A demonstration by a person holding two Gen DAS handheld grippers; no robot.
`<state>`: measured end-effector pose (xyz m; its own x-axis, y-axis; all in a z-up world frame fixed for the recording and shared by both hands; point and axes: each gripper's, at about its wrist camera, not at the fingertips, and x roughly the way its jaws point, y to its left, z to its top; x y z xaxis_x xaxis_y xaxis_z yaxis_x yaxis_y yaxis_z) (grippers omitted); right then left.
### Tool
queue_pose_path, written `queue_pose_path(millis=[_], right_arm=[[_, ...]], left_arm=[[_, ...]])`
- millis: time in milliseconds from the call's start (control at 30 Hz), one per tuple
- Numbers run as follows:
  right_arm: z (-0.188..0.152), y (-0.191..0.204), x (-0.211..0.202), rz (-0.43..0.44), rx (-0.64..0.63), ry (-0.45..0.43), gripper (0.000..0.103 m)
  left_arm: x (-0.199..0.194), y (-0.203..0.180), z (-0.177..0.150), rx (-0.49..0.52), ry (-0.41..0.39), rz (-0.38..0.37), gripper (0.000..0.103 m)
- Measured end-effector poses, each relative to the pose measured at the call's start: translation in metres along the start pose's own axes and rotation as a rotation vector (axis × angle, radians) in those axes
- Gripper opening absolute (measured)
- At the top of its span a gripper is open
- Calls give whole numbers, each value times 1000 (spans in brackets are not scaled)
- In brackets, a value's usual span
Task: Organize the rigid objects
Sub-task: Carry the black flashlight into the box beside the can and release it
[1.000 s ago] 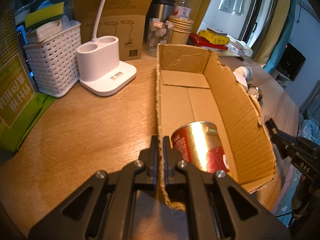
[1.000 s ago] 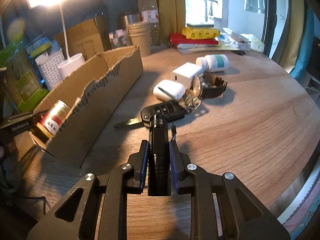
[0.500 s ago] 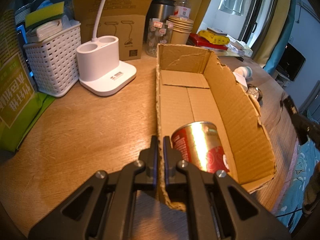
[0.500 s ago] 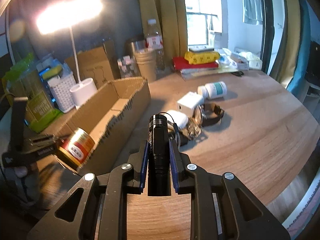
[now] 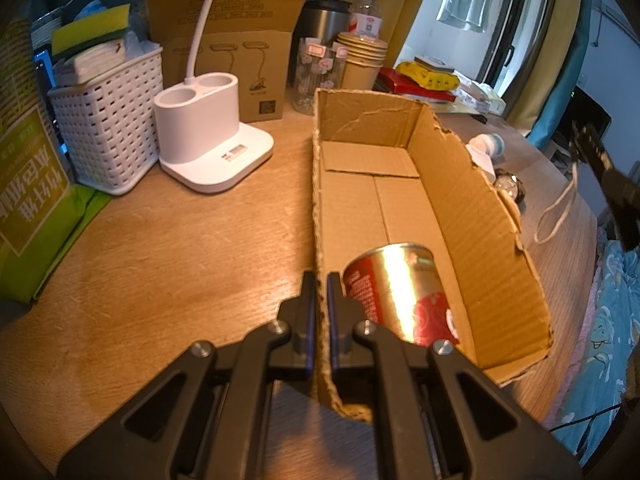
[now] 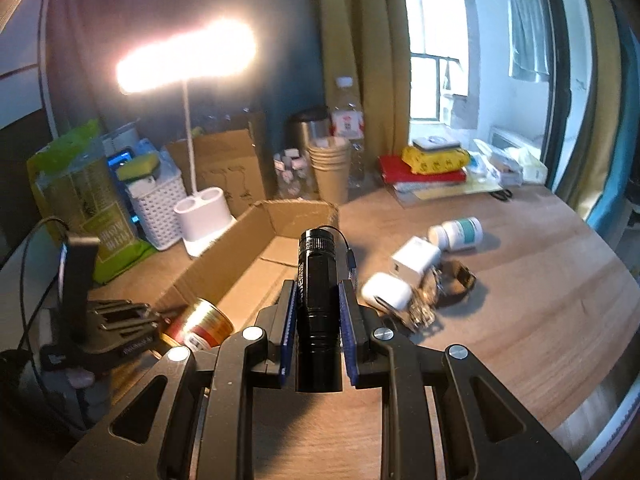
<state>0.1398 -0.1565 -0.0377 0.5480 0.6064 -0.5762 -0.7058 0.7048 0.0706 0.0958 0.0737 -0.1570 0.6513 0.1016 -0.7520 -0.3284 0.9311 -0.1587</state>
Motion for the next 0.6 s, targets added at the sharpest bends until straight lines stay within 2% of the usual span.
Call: queue_pose_path(millis=[367,600], right_arm=[[26,33,8,71,-76,-34,22],[31,48,27,107,-95,-15,22]], left_arm=[[-2,0,-1,1,-4,2,6],[-2,-1,-1,1,-5,0,6]])
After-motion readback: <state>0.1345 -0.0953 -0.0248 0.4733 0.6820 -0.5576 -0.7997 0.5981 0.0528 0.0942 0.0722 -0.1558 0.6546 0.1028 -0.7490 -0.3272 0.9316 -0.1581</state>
